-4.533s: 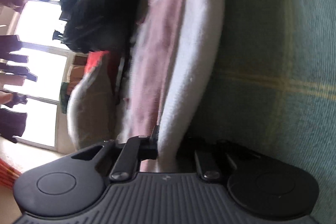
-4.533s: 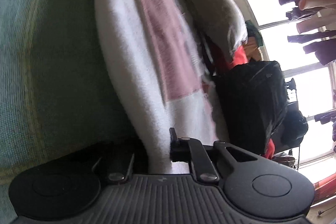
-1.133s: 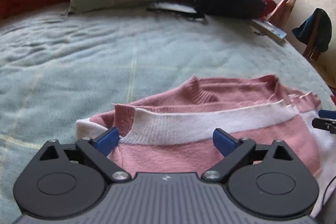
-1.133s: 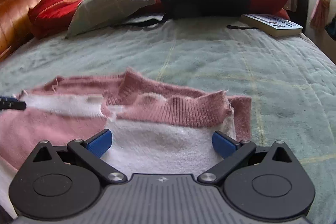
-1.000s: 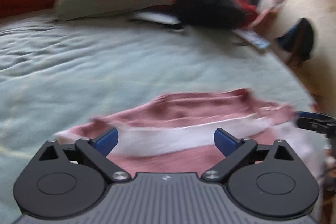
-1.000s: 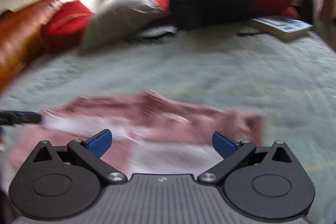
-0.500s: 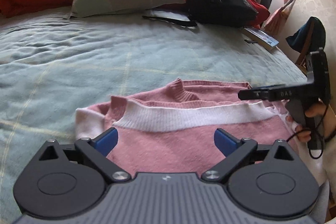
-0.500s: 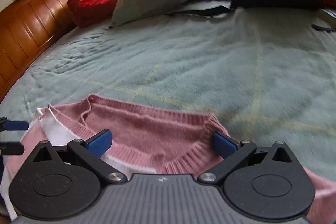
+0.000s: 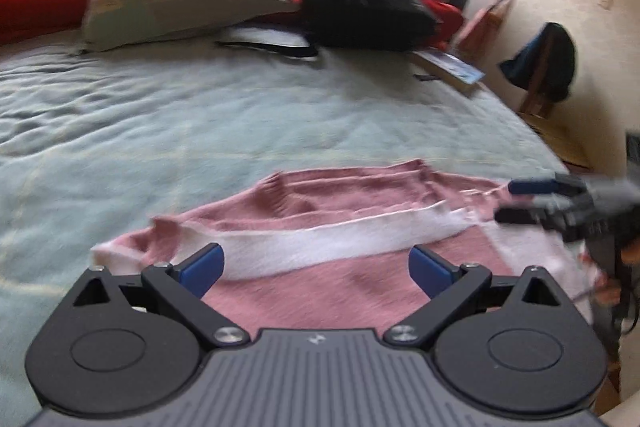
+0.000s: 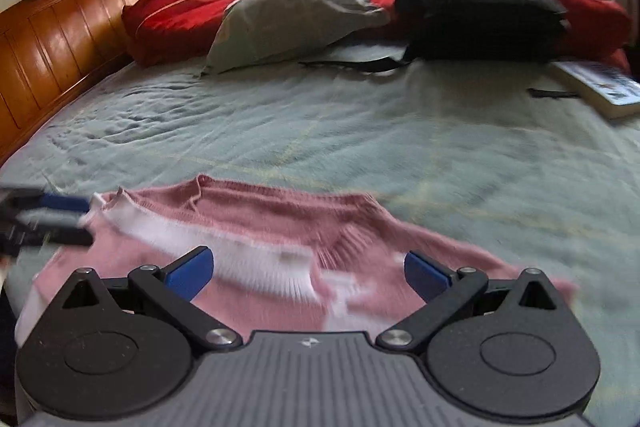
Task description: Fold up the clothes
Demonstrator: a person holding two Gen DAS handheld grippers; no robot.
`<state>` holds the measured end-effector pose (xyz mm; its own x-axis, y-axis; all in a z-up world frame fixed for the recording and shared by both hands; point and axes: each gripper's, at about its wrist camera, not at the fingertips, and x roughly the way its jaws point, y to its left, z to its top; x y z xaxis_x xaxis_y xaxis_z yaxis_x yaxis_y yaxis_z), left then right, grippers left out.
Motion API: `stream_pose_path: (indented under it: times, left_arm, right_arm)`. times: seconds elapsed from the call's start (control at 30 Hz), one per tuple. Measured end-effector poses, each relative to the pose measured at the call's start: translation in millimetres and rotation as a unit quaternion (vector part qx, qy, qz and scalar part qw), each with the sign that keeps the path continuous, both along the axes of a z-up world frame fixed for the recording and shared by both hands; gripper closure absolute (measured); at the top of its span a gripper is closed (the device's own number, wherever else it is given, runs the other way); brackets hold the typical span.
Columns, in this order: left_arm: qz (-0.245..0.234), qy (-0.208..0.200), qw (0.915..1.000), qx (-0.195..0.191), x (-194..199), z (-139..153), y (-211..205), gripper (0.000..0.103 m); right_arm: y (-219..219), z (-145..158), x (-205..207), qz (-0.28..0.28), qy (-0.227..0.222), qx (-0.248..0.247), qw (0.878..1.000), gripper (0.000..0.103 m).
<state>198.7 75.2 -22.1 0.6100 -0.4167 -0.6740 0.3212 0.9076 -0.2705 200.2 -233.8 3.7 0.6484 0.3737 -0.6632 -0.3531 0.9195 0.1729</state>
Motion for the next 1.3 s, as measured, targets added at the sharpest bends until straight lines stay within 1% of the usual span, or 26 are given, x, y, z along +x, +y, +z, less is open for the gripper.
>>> stream_pose_path:
  times: [0.13, 0.2, 0.27, 0.33, 0.43, 0.53, 0.63, 0.73, 0.8, 1.0, 1.1, 1.13, 1.2, 1.3]
  left_arm:
    - [-0.016, 0.033, 0.9993, 0.000, 32, -17, -14, 0.004]
    - [-0.016, 0.050, 0.9986, 0.010, 50, -30, -19, 0.004]
    - [0.001, 0.062, 0.9979, 0.017, 64, -42, -18, 0.005]
    - [0.017, 0.064, 0.9975, 0.026, 74, -50, -17, 0.005]
    - [0.031, 0.069, 0.9963, 0.041, 81, -51, -21, 0.004]
    - [0.030, 0.060, 0.9959, 0.060, 71, -37, -29, 0.004]
    - [0.017, 0.039, 0.9974, 0.059, 49, -17, -33, 0.004]
    - [0.005, 0.023, 0.9974, 0.068, 24, -1, -36, 0.004]
    - [-0.007, 0.021, 0.9966, 0.080, 6, 0, -37, 0.004]
    - [-0.043, 0.017, 0.9922, 0.116, -46, 4, -42, 0.004]
    - [-0.040, 0.026, 0.9884, 0.144, -67, -8, -45, 0.004]
    - [-0.035, 0.030, 0.9880, 0.148, -74, -13, -44, 0.004]
    - [-0.027, 0.038, 0.9884, 0.145, -88, -20, -39, 0.004]
    - [-0.029, 0.052, 0.9907, 0.123, -110, -25, -29, 0.004]
  right_arm:
    - [-15, -15, -26, -0.045, 0.013, -0.008, 0.999, 0.000]
    - [-20, -22, -35, -0.054, 0.021, -0.004, 0.998, 0.000]
    - [-24, -27, -42, -0.053, 0.025, 0.001, 0.998, 0.000]
    - [-28, -31, -46, -0.058, 0.028, 0.007, 0.998, 0.000]
    - [-34, -35, -52, -0.067, 0.029, 0.014, 0.997, 0.000]
    - [-41, -31, -63, -0.066, 0.016, 0.022, 0.997, 0.000]
    - [-49, -27, -68, -0.063, -0.002, 0.031, 0.998, 0.000]
    - [-61, -40, -61, -0.085, 0.012, 0.029, 0.996, 0.000]
    - [-66, -47, -64, -0.084, 0.007, 0.023, 0.996, 0.000]
    - [-57, -30, -88, -0.075, -0.023, 0.014, 0.997, 0.000]
    - [-51, -29, -92, -0.081, -0.025, -0.002, 0.996, 0.000]
    - [-50, -30, -92, -0.084, -0.023, -0.008, 0.996, 0.000]
    - [-47, -32, -96, -0.087, -0.022, -0.019, 0.996, 0.000]
    - [-49, -35, -105, -0.079, -0.021, -0.017, 0.996, 0.000]
